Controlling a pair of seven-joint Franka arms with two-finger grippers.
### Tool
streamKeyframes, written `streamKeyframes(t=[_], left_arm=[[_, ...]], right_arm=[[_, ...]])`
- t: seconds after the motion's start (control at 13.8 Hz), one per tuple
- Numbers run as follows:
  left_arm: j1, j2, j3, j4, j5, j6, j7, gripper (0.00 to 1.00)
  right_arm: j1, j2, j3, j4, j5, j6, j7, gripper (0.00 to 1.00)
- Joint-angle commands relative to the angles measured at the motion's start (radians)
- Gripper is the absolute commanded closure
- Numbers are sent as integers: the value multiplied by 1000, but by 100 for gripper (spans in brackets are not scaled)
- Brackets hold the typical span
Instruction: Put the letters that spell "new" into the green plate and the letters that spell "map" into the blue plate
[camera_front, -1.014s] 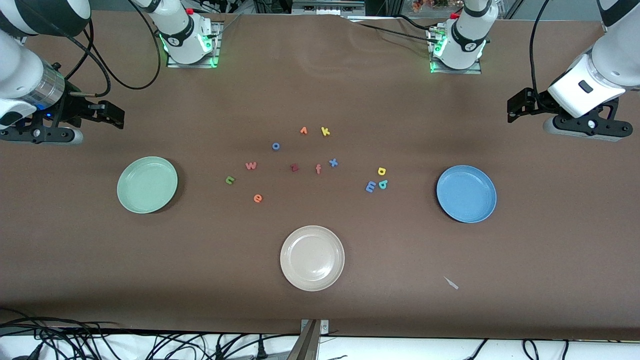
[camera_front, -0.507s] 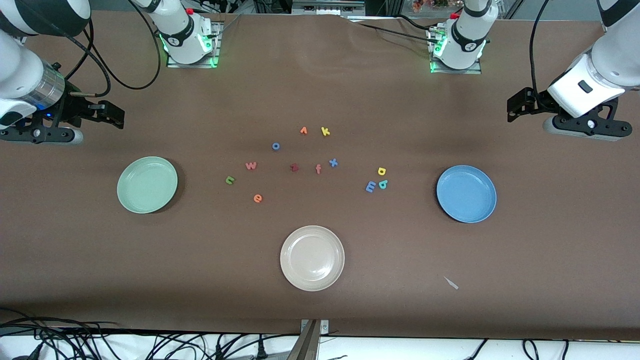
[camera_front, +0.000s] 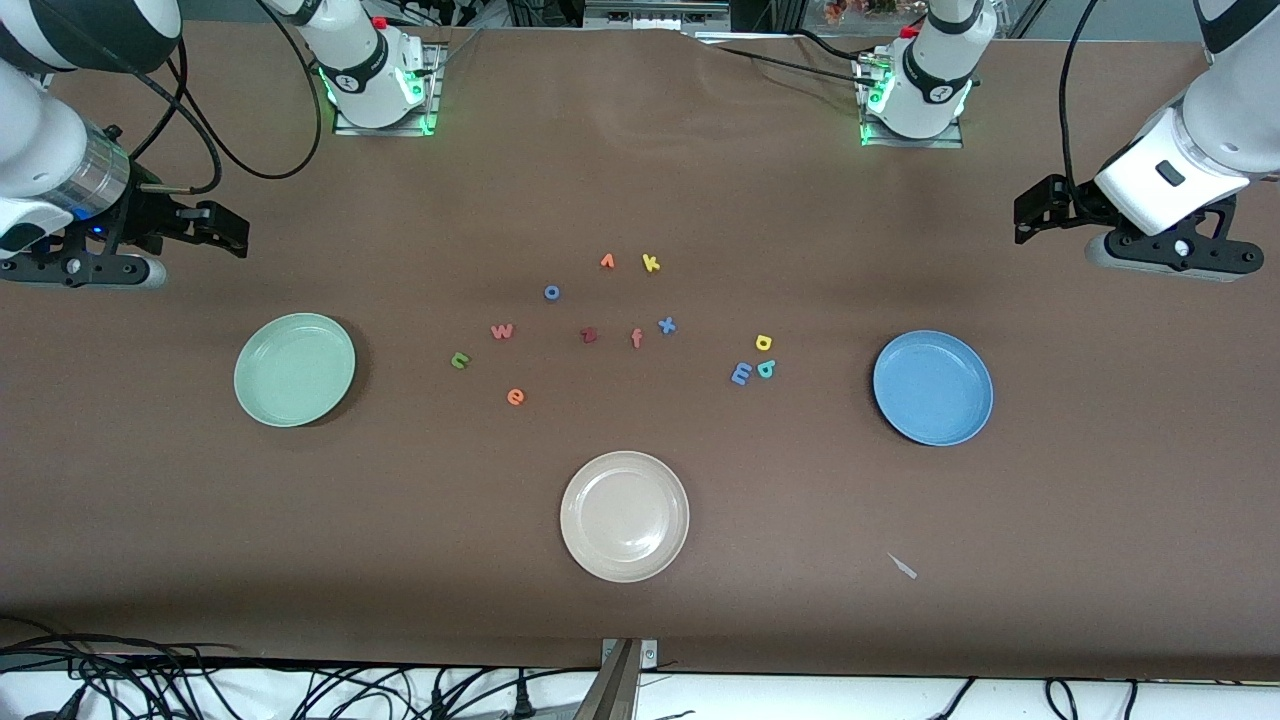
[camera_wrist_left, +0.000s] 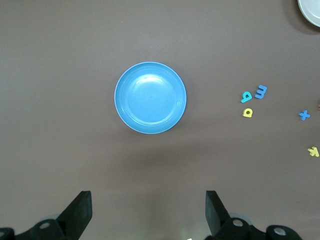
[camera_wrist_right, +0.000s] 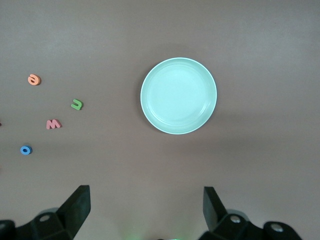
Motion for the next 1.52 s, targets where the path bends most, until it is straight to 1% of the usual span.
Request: streamKeyframes(t=[0.0, 0.65, 1.09, 1.45], left_arm=[[2, 12, 1, 30, -19, -23, 8, 0], [3, 10, 2, 30, -19, -23, 11, 0], [3, 10, 2, 30, -19, -23, 11, 0], [3, 10, 4, 30, -18, -23, 12, 0]], right_arm=[[-2, -7, -1, -2, 17, -9, -18, 0], [-2, -5, -1, -7, 16, 2, -16, 0], [5, 19, 2, 2, 2, 3, -21, 0], [6, 27, 11, 5, 11, 10, -73, 0]])
